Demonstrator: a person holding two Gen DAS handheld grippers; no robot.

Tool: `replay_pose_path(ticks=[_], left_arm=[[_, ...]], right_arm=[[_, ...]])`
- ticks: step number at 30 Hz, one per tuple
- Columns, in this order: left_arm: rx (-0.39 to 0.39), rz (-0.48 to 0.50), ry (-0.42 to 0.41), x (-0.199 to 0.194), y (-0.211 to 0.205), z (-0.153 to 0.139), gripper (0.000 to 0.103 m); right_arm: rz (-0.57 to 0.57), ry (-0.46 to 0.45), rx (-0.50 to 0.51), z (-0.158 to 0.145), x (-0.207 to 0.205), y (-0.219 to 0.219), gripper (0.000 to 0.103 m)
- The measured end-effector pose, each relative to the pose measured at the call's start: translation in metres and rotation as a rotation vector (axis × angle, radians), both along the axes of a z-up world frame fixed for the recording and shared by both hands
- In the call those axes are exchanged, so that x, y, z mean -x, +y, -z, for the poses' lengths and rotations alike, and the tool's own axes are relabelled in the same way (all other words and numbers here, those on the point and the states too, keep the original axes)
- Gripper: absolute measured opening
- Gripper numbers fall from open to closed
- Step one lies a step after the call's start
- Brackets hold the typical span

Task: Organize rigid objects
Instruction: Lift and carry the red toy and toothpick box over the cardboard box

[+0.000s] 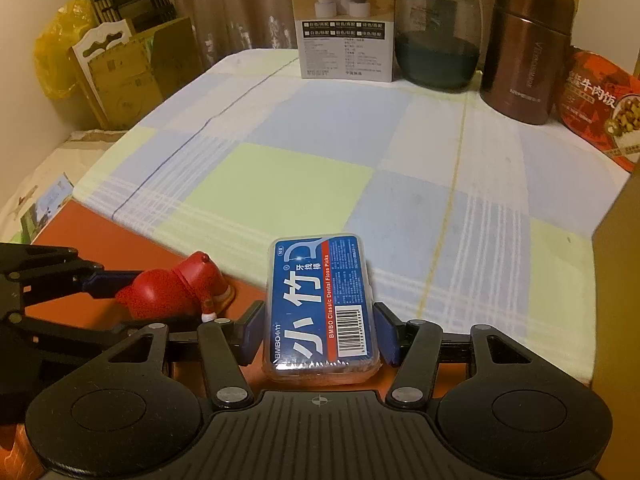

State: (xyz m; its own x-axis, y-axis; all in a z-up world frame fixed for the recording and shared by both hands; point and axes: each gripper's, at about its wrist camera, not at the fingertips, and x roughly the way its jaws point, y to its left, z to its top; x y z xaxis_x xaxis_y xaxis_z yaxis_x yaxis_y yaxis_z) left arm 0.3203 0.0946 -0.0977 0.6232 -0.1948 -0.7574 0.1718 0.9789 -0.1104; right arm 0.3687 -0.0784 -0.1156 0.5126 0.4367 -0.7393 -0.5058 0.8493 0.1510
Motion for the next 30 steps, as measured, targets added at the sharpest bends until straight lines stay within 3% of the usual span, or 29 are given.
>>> replay_pose_path(ticks=[15, 30], left_arm=[[-0.002, -0.012, -0.016, 0.059, 0.0, -0.02, 0.041], [0.041, -0.098, -0.149, 0.148, -0.021, -0.073, 0.041]], right_arm=[[0.017, 0.049, 0.03, -0.016, 0.08, -0.033, 0.053], [0.077, -0.057, -0.094, -0.058, 0.163, -0.064, 0.053]])
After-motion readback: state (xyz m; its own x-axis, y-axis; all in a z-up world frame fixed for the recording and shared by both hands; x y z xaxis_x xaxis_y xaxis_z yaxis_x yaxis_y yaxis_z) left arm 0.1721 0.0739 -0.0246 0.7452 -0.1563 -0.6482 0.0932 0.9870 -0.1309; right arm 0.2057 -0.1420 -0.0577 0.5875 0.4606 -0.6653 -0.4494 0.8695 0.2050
